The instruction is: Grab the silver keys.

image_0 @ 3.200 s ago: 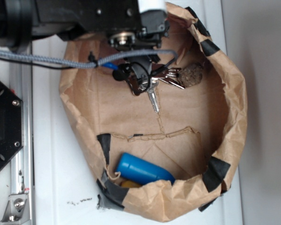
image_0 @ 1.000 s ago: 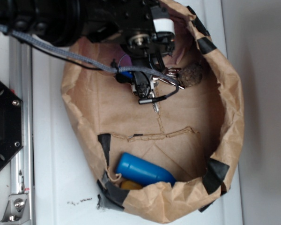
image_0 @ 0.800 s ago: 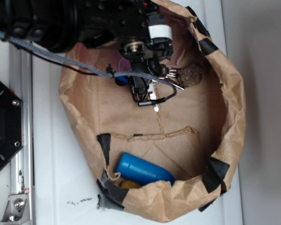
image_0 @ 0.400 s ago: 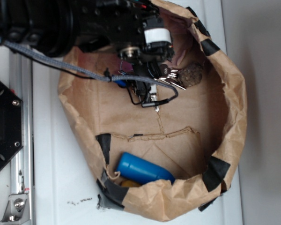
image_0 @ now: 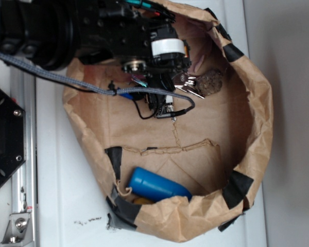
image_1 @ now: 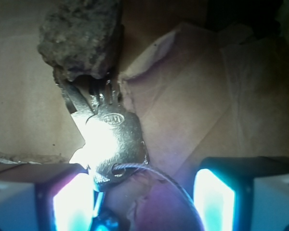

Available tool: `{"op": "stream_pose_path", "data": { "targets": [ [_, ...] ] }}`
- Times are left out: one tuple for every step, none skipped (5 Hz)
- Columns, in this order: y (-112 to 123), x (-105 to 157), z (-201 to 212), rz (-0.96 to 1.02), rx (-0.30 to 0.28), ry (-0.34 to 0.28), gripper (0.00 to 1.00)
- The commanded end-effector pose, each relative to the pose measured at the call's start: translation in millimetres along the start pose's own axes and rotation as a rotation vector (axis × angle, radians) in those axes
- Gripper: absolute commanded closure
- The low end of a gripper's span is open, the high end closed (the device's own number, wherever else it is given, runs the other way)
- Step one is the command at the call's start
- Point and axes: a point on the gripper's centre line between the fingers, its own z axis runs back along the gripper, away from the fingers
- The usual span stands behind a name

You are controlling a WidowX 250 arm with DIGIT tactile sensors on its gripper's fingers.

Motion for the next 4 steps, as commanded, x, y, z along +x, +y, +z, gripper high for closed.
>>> {"op": "stream_pose_path", "data": {
  "targets": [
    [4.5,2.4,2.7,-0.014,-0.021,0.003,1.00],
    [4.4,3.0,4.9,-0.010,-0.034,-0.001,1.00],
    [4.9,3.9,6.5,-0.006,-0.043,-0.005,1.00],
    [4.9,4.2,7.1,-0.004,-0.046,-0.007,1.00]
  ]
}}
